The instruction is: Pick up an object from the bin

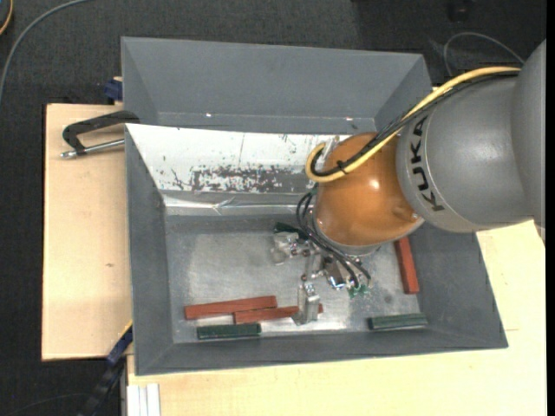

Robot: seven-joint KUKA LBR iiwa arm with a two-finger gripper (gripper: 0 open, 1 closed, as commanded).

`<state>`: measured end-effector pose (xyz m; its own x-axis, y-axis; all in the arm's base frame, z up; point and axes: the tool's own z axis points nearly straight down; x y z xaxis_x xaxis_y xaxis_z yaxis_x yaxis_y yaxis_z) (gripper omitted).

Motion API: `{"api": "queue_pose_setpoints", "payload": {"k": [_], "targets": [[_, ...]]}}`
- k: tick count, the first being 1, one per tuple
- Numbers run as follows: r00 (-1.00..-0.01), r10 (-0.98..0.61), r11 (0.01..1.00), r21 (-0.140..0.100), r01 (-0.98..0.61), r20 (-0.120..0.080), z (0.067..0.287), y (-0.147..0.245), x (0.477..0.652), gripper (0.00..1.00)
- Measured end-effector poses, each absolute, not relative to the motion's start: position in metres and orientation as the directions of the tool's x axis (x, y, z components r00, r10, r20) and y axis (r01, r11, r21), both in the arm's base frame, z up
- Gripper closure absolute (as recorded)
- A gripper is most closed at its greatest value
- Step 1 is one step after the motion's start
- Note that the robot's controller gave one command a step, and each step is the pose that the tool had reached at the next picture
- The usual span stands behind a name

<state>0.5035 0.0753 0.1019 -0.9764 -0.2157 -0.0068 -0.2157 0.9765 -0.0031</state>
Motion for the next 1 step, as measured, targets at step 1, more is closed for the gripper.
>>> {"api": "queue_pose_setpoints", "payload": {"k": [1], "targets": [[-0.999, 0.035, 0.999, 0.004, 0.035, -0.004, 0.1041, 0.1197, 0.4942, 0.00]]}}
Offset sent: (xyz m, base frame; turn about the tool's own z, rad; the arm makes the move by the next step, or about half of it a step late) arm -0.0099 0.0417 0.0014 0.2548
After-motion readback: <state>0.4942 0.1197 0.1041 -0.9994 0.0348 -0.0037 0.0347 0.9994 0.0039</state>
